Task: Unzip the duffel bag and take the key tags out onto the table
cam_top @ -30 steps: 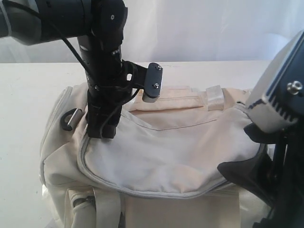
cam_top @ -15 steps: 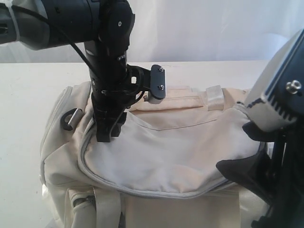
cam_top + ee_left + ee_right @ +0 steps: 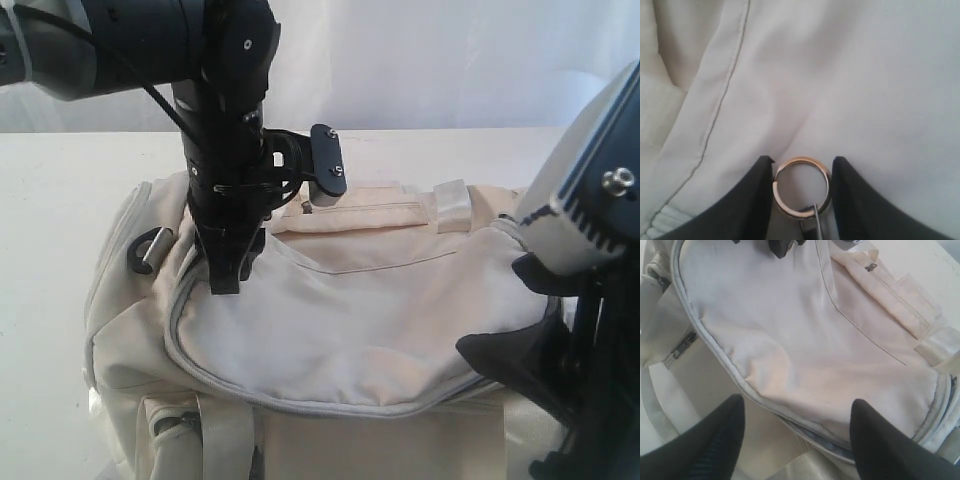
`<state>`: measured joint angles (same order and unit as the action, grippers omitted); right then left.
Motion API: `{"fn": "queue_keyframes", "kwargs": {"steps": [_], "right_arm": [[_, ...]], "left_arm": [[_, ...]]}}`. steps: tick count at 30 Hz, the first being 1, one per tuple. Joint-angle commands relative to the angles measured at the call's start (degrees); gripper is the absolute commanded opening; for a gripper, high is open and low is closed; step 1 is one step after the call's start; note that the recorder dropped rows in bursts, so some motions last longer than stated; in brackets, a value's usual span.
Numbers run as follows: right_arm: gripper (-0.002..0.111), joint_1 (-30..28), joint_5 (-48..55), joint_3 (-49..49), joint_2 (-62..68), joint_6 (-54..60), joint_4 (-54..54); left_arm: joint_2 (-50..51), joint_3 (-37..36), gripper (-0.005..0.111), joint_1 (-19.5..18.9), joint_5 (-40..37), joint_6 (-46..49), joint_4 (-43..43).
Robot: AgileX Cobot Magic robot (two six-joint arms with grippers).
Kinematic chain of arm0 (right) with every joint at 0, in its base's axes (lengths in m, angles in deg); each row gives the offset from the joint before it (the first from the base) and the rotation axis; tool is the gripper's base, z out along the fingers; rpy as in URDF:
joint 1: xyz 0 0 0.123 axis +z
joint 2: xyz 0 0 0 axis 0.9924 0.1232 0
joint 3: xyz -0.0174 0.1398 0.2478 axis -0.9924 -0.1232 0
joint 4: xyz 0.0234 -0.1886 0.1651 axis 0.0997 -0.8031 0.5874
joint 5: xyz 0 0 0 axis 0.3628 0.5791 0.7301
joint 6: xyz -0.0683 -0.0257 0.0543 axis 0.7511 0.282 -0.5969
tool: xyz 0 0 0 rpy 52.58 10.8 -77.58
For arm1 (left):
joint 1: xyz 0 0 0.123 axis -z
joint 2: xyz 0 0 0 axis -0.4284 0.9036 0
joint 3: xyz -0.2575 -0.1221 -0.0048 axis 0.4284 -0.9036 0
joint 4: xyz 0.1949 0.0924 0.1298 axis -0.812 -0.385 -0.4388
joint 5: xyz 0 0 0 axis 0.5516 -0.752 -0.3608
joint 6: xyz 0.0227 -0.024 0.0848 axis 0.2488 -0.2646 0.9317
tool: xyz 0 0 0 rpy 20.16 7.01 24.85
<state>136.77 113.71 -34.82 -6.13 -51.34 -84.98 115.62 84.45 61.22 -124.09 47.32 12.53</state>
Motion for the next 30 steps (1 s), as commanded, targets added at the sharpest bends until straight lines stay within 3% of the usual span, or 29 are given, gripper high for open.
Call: {"fn": "queue_keyframes", "kwargs": {"steps": [1,3,5,13,20,23,30], "right_arm": [[0.058,0.1,0.0,-0.3,-0.4,-0.6,-0.5],[0.058,0.1,0.0,-0.3,-0.4,-0.6,-0.5],[0.056,0.1,0.0,-0.3,-0.4,-0.6,-0.5],[0.054,0.1,0.3,-0.3,-0.4,-0.8,-0.5],[0.054,0.1,0.3,-0.3,-0.4,-0.8,-0.5],[0.054,0.1,0.3,-0.3,-0.4,-0.8,-0.5],[0.054,0.1,0.3,-0.3,-0.4,-0.8,-0.5]], "left_arm": [[-1.1,-0.3,0.044,0.2,-5.3,-3.3,0.2],[-1.1,-0.3,0.058,0.2,-5.3,-4.8,0.2],[-1.1,-0.3,0.064,0.2,-5.3,-6.5,0.2],[-1.1,-0.8,0.064,0.2,-5.3,-8.5,1.3],[-1.1,-8.1,0.064,0.2,-5.3,-4.8,-2.1],[-1.1,-9.3,0.056,0.2,-5.3,-4.8,-5.2],[-1.1,-9.3,0.013,0.2,-5.3,-2.4,-5.4]]}}
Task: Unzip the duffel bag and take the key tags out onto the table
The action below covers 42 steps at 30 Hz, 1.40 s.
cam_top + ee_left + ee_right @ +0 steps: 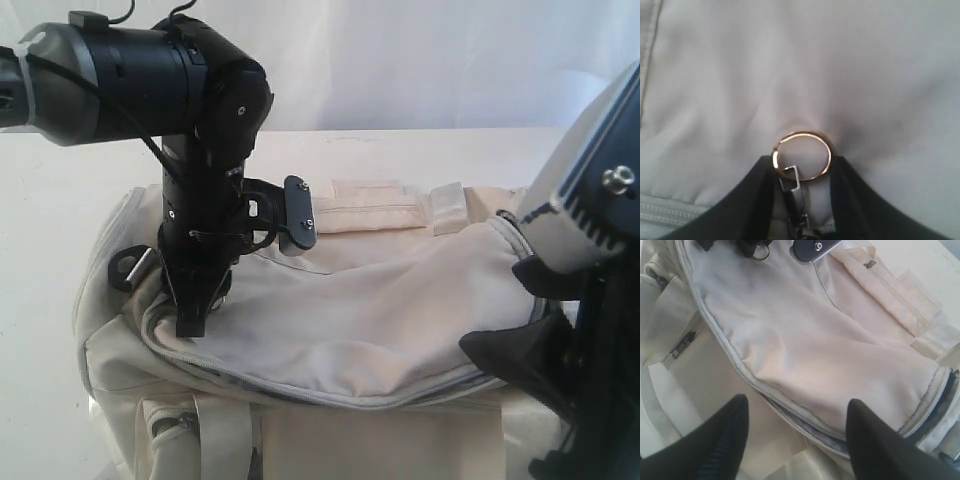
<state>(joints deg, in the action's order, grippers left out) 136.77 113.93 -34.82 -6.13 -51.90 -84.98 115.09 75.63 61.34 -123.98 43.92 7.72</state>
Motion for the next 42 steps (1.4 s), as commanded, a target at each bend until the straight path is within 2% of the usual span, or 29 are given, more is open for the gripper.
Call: {"fn": "queue_keyframes", "kwargs": {"steps": [1,3,10,19,26,30,36,42], "right_arm": [[0.054,0.1,0.0,-0.3,-0.4,-0.3,-0.5],[0.054,0.1,0.0,-0.3,-0.4,-0.3,-0.5],[0.054,0.1,0.0,-0.3,-0.4,-0.3,-0.5],[0.054,0.1,-3.4,-0.3,0.0,-0.1,0.7],[0.054,0.1,-12.6,-0.3,5.3,10.0,10.5],[0.061,0.1,-19.2,-0.3,11.8,17.6,16.0],[0.063,0.1,-30.4,-0.3,20.7,19.0,15.9],[0.063,0.1,-41.9,-0.3,30.2,20.2,15.9]], "left_arm": [[-0.6,-0.5,0.007,0.1,-5.4,1.0,-0.4],[-0.8,-0.5,0.000,0.1,-5.4,1.2,0.0],[-4.4,-0.5,0.000,0.1,-5.1,1.2,2.4],[-10.2,-0.5,0.000,0.1,1.5,0.4,3.0],[-11.2,-0.5,0.000,0.1,8.0,-3.0,3.0],[-11.7,-0.5,0.000,0.1,9.3,-5.6,1.4],[-13.5,-0.5,0.000,-0.2,10.1,-8.6,-1.4],[-13.7,-0.5,0.000,-3.3,11.2,-12.7,-1.2]]}}
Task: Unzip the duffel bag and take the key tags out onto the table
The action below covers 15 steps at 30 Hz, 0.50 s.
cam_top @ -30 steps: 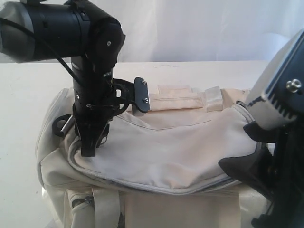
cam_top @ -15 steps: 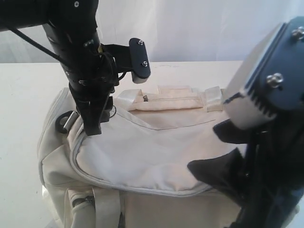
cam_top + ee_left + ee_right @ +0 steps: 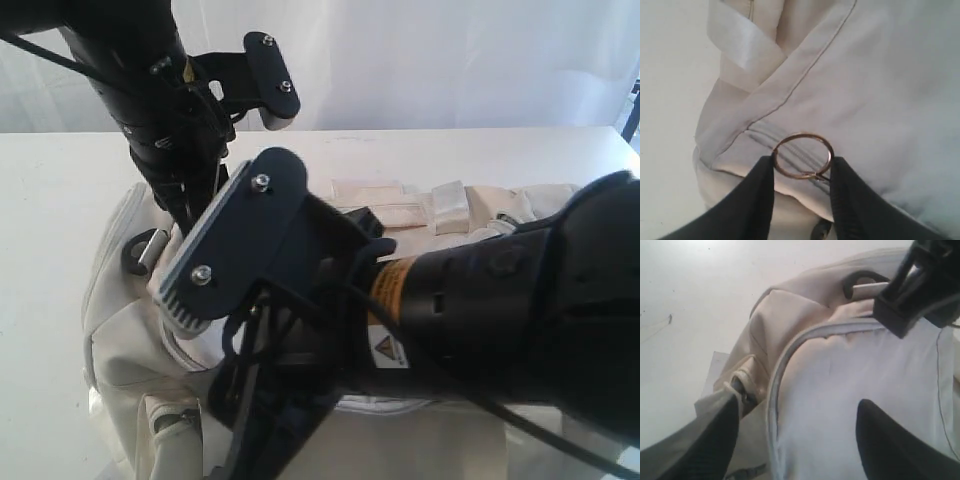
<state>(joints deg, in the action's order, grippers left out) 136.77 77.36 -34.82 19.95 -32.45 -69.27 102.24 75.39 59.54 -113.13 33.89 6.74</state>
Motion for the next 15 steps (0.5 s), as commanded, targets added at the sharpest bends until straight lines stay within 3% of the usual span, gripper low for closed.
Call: {"fn": "queue_keyframes", "kwargs": {"steps": [1,4,12,15], "right_arm": [[0.063,0.1,-6.0,-0.3,5.7,0.8,0.1],[0.059,0.1,-6.4,-0.3,7.9,0.8,0.1],[0.000,0.1,-6.0,-0.3,8.7,0.8,-0.2],[0.000,0.1,-4.6,-0.3,8.7,0.7,-0.2]], "left_arm": [[-0.8,-0.2,0.000,-2.1,0.8,-2.8,-0.2],[-0.8,-0.2,0.000,-2.2,2.4,-2.8,-0.3],[-0.8,-0.2,0.000,-2.2,5.9,-3.1,0.4],[-0.8,-0.2,0.000,-2.2,7.8,-3.1,0.4]]}}
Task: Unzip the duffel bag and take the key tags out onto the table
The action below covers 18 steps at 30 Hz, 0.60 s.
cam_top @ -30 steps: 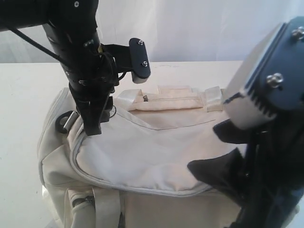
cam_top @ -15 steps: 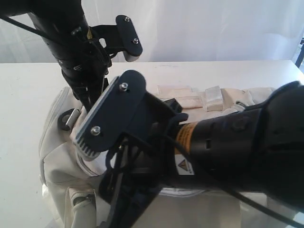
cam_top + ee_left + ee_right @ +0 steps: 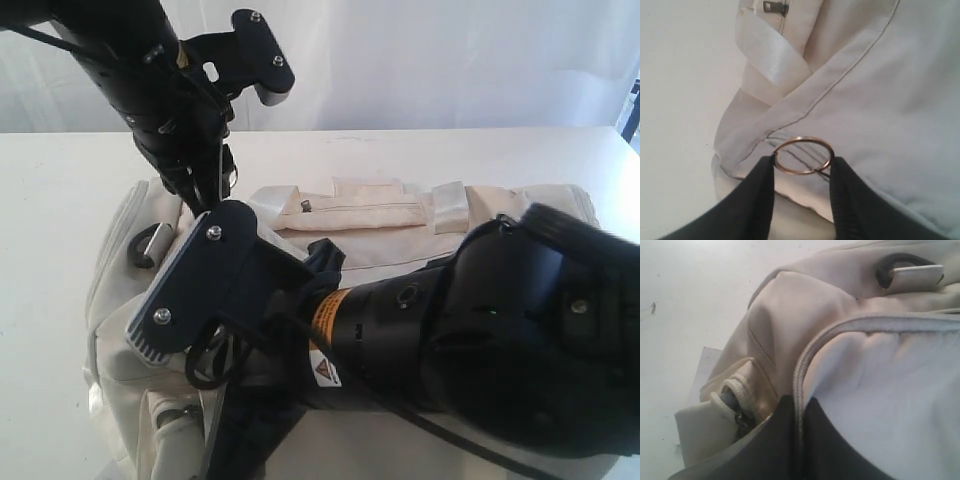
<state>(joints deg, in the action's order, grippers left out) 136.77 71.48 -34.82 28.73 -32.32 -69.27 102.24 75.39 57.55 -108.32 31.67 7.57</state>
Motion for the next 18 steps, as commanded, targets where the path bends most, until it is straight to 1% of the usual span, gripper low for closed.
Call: {"fn": "queue_keyframes", "kwargs": {"steps": [1,4,8,12,18], "right_arm": [[0.000,0.1,1.9,-0.3,-0.1,0.5,-0.2],[0.000,0.1,3.7,-0.3,-0.3,0.1,-0.1],[0.000,0.1,5.0,-0.3,-1.3,-0.2,0.1],[0.000,0.1,5.0,-0.3,-2.9,-0.6,0.1],[0.000,0.1,5.0,-0.3,-4.5,-1.0,0.2]], "left_arm": [[-0.8,-0.2,0.000,-0.2,3.4,-1.0,-0.4],[-0.4,-0.2,0.000,-0.7,5.0,-1.4,-0.4],[1.2,-0.2,0.000,-3.0,7.3,-2.3,-0.4],[2.5,-0.2,0.000,-5.7,12.3,-2.3,0.9],[4.7,-0.2,0.000,-8.4,19.1,-2.3,1.8]]}}
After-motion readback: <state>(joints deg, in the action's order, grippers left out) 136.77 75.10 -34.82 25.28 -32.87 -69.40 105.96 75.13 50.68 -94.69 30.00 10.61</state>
